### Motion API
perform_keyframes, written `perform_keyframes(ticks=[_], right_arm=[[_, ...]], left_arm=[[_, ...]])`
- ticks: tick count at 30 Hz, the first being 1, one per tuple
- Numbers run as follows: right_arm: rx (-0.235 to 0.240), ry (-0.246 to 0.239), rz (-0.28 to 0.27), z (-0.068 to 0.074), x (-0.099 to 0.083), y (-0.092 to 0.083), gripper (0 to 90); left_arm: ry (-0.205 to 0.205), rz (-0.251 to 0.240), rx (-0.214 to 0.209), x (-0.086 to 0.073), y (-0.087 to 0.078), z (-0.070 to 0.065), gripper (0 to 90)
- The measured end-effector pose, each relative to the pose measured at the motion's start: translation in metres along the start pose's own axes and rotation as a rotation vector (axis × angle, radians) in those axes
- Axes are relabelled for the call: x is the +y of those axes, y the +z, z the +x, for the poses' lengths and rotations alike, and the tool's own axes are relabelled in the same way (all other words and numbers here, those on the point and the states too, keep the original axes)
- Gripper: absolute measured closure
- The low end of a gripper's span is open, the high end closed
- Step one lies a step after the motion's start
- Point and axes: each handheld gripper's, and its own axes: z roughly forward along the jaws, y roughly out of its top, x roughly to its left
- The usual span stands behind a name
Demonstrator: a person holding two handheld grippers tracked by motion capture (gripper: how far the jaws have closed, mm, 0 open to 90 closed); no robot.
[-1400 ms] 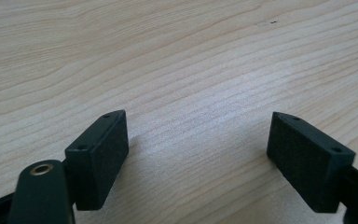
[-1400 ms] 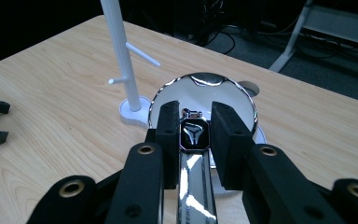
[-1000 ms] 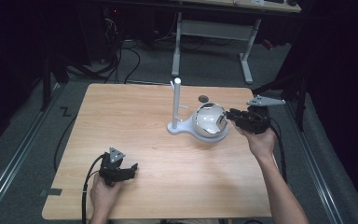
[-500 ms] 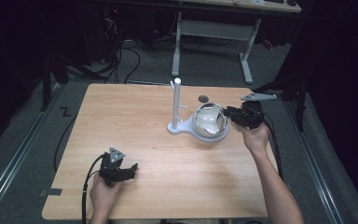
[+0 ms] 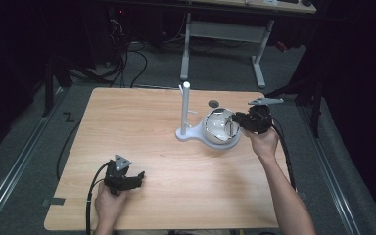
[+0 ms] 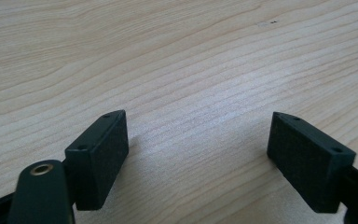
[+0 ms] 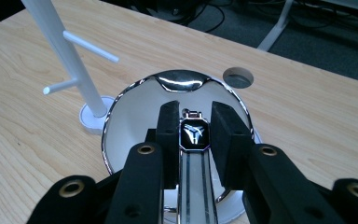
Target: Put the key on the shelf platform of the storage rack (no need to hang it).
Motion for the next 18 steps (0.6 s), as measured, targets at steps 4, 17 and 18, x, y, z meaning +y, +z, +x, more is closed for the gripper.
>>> perform_keyframes(ticks=[4, 17, 18], right_arm=[[0.007, 0.009, 0.013, 0.000, -0.003, 0.009, 74.3], [0.020, 0.023, 0.041, 0.003, -0.006, 0.031, 74.3], [0.021, 0.024, 0.042, 0.003, -0.007, 0.032, 74.3]], left_arm=[[0.000, -0.001, 0.001, 0.000, 0.000, 0.000, 20.9], [0.001, 0.000, 0.000, 0.000, 0.000, 0.000, 20.8], [0.001, 0.000, 0.000, 0.000, 0.000, 0.000, 20.9]])
